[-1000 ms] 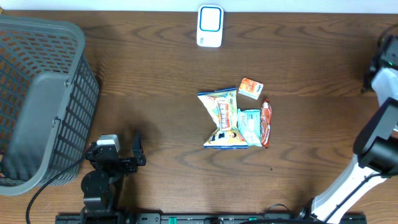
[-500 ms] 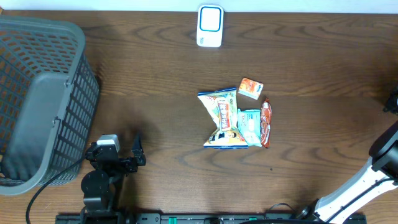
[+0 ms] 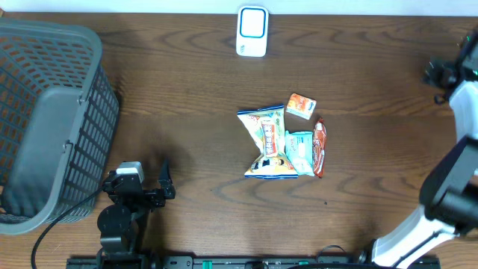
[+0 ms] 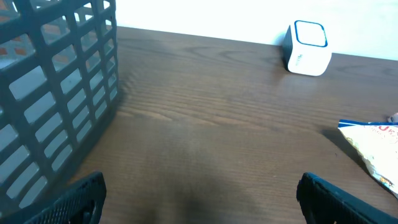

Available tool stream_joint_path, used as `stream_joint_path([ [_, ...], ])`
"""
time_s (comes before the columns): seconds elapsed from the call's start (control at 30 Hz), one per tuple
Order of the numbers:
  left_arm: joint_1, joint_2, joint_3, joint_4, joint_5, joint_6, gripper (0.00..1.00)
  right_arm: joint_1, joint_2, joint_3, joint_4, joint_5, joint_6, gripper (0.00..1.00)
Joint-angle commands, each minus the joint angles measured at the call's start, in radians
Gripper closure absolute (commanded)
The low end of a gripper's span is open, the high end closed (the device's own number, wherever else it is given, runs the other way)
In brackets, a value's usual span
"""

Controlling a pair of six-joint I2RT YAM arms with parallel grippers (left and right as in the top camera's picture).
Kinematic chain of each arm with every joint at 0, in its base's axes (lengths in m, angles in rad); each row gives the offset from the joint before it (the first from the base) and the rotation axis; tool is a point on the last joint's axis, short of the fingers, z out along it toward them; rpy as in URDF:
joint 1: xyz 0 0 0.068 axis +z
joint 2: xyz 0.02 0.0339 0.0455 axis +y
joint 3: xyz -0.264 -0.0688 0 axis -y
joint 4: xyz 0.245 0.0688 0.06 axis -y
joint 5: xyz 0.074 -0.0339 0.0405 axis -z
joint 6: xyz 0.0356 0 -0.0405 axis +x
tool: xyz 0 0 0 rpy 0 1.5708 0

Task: Scan the item barcode

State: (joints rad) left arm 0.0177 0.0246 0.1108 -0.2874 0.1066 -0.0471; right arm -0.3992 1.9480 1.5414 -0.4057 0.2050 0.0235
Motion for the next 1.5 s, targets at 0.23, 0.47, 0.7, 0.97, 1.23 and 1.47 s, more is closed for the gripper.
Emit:
stream_joint_path([
  [0.23, 0.003, -0.001, -0.014, -0.026, 0.013, 0.017, 0.02, 0.388, -0.229, 0.009, -0.092, -0.418, -0.129, 0.02],
  [0.47, 0.003, -0.001, -0.014, -0.026, 0.013, 0.017, 0.02, 0.635, -0.228, 0.001, -0.113, -0.223, -0.367, 0.01],
  [0.7, 0.003, -0.001, -0.014, -0.026, 0.013, 0.017, 0.02, 0.718, -0.228, -0.013, -0.156, -0.076, -0.579, 0.11],
  [0.97, 0.003, -0.001, -0.014, -0.026, 0.013, 0.017, 0.02, 0.725, -0.228, -0.163, -0.034, -0.172, -0.631, 0.53],
  [1.23, 0.003, -0.001, -0.014, -0.026, 0.013, 0.017, 0.02, 0.734, -0.228, -0.342, 0.158, -0.147, -0.629, 0.34],
  [1.47, 0.003, -0.001, -0.014, -0.026, 0.013, 0.017, 0.02, 0.783, -0.232, -0.352, 0.014, -0.129, -0.647, 0.41],
])
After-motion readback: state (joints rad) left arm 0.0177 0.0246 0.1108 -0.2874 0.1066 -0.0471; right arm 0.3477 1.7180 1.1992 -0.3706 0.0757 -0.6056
